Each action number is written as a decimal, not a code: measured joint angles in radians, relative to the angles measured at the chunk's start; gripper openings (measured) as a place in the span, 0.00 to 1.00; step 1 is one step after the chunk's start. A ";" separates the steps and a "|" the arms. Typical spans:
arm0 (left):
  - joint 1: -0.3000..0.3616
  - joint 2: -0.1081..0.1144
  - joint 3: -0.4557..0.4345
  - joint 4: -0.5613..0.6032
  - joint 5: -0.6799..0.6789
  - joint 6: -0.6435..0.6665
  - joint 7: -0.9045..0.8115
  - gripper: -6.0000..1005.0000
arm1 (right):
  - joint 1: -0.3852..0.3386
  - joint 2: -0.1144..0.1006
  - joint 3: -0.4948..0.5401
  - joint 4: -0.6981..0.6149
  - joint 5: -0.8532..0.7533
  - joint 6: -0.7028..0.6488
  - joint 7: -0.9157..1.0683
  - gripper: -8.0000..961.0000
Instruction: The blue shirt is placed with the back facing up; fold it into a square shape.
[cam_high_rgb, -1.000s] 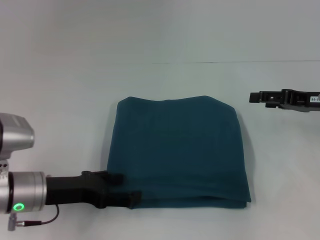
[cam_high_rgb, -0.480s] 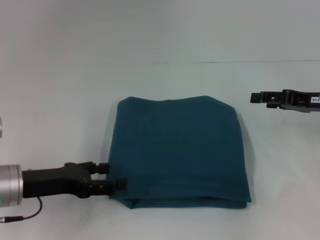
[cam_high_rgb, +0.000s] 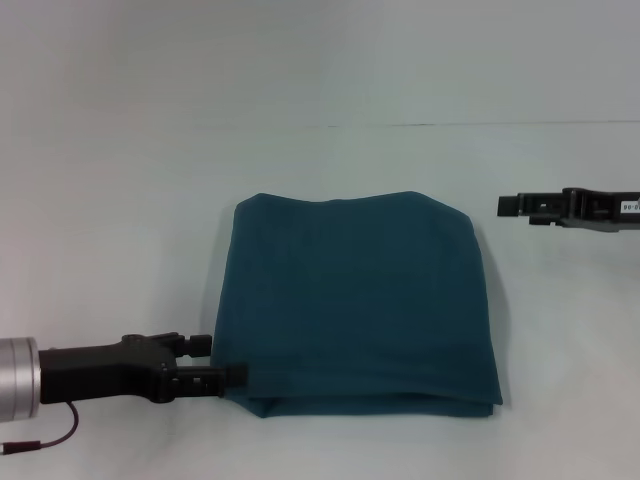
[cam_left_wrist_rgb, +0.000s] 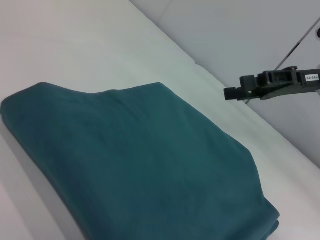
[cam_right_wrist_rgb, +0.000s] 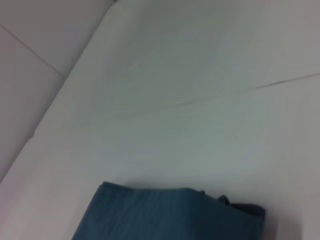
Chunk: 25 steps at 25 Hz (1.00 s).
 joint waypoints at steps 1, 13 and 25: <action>0.000 0.000 0.000 0.000 0.000 -0.001 0.000 0.90 | -0.001 -0.001 -0.006 0.000 0.000 -0.003 0.000 0.81; -0.003 0.002 0.000 0.000 0.006 -0.009 -0.019 0.90 | -0.006 -0.003 -0.013 0.001 0.000 0.001 0.001 0.81; -0.009 0.015 0.000 0.046 0.009 0.007 -0.234 0.90 | -0.006 -0.006 -0.009 0.001 0.000 0.003 0.002 0.81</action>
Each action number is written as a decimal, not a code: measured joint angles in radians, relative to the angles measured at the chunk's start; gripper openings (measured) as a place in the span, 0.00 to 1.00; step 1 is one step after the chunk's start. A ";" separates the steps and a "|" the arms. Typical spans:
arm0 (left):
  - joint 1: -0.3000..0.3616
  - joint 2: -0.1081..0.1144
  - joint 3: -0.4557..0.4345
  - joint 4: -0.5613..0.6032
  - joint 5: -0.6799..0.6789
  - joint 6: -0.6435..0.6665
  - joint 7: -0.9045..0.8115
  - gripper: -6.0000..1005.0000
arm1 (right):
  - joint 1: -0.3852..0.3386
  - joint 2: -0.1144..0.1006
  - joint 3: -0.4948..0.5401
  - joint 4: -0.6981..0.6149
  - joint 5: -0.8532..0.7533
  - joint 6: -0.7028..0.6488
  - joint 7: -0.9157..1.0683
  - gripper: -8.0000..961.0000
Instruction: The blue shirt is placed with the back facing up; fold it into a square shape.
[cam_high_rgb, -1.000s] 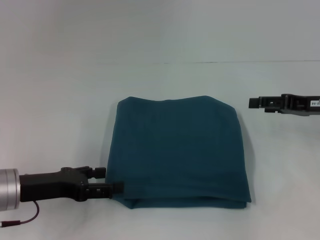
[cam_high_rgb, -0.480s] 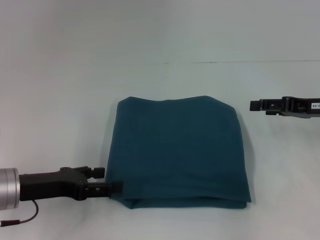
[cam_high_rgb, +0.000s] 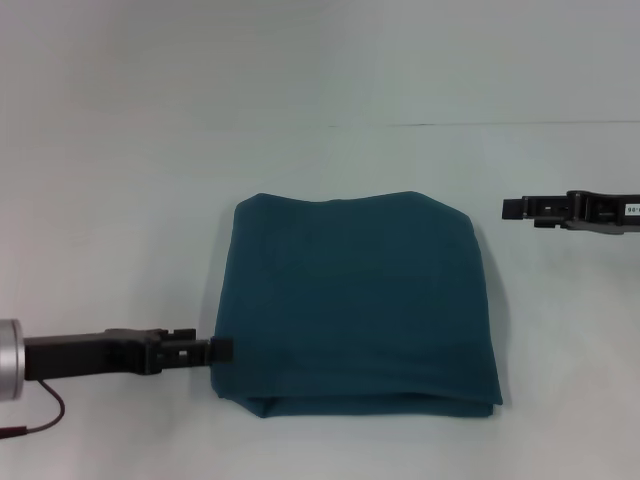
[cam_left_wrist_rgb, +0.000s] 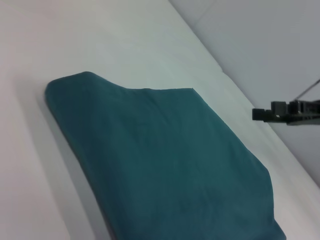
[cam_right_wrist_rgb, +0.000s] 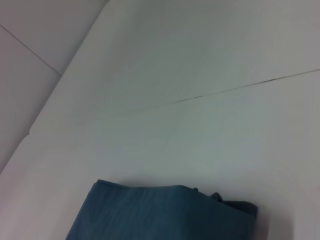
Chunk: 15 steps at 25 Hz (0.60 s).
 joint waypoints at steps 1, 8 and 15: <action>-0.002 0.001 -0.001 0.001 0.000 0.001 -0.014 0.90 | 0.000 0.000 0.000 0.000 0.000 0.000 0.000 0.81; -0.011 0.010 0.000 0.000 0.016 0.025 -0.093 0.90 | -0.001 -0.004 0.003 -0.003 0.000 -0.005 0.000 0.81; -0.018 0.013 -0.002 -0.003 0.040 0.040 -0.187 0.90 | 0.000 -0.009 0.003 -0.001 0.001 -0.004 0.000 0.81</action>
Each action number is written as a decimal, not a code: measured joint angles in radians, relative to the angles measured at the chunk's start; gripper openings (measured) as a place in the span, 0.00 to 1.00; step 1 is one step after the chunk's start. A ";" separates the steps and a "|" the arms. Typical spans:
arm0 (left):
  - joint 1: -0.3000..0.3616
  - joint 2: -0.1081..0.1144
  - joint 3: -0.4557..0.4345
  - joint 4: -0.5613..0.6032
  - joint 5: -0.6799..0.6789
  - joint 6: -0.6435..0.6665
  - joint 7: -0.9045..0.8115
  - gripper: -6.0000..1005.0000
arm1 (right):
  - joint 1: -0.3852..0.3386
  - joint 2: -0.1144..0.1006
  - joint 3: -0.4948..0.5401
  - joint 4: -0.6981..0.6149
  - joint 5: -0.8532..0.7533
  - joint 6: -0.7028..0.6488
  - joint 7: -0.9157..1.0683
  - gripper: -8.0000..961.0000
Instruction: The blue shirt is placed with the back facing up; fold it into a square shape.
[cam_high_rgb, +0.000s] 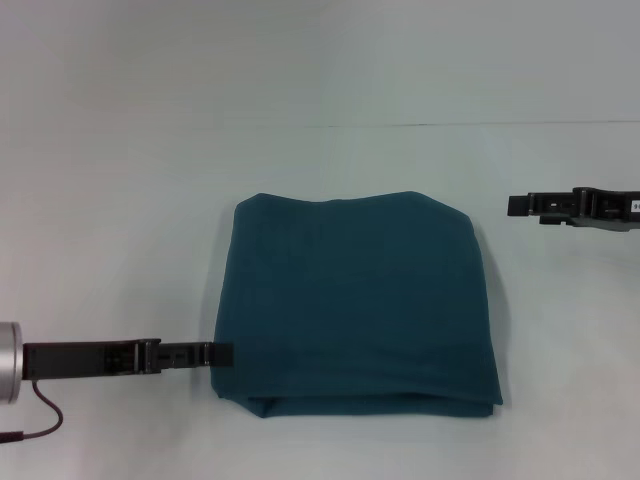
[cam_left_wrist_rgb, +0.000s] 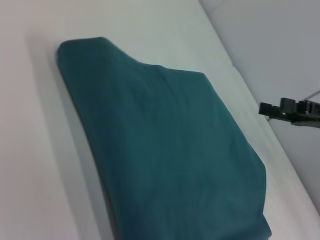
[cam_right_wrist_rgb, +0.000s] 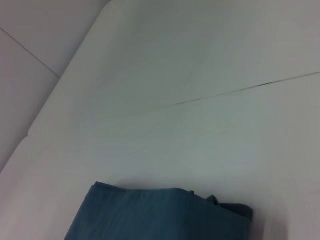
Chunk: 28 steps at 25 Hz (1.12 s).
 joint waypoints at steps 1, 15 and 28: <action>0.000 0.000 0.000 0.000 0.000 -0.004 -0.013 0.90 | 0.001 -0.001 0.000 0.000 0.001 0.000 0.000 0.81; -0.014 0.000 0.013 -0.014 0.054 -0.022 -0.129 0.90 | 0.005 -0.008 0.002 -0.007 0.003 0.006 0.012 0.81; -0.049 0.009 0.030 -0.079 0.078 -0.015 -0.132 0.90 | 0.006 -0.015 0.001 -0.005 0.007 0.006 0.014 0.81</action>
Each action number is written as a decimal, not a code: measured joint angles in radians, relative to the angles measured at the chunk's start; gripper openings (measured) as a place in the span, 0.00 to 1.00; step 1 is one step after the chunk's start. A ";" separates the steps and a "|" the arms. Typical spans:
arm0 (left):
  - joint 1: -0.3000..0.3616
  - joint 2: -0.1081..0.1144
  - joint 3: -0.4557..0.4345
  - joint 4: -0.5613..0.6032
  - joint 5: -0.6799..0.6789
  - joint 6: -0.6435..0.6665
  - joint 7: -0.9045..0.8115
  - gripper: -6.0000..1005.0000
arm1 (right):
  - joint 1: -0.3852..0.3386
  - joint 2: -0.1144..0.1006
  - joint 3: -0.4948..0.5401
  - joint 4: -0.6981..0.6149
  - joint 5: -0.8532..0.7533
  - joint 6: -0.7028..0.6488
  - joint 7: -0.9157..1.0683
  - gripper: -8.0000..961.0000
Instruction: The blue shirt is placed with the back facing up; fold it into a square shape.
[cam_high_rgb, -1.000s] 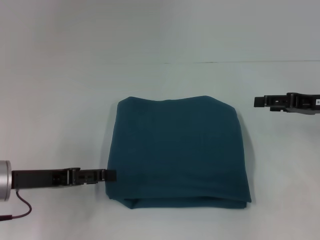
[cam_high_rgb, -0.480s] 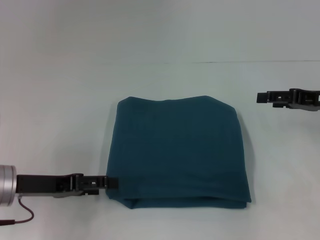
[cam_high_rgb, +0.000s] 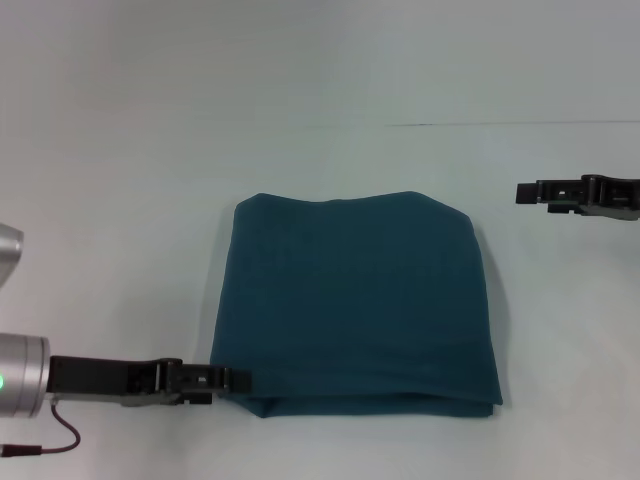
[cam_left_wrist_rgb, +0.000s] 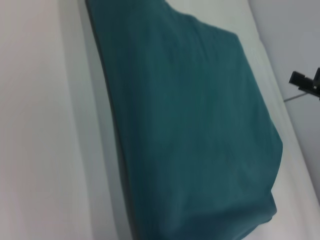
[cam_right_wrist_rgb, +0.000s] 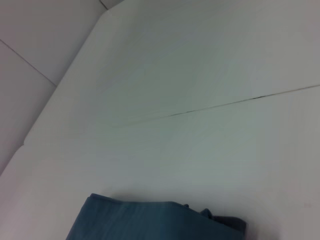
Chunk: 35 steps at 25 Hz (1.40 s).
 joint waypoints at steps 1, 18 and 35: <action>-0.002 0.000 0.000 -0.004 0.009 -0.003 -0.002 0.90 | -0.001 0.000 0.000 0.000 0.000 0.000 0.000 0.81; -0.039 0.000 0.009 -0.027 0.028 -0.014 0.000 0.90 | -0.008 0.000 0.000 0.001 0.000 -0.003 0.000 0.79; -0.047 0.000 0.009 -0.027 0.028 -0.027 0.000 0.88 | -0.007 0.000 0.002 0.003 0.000 0.000 0.000 0.79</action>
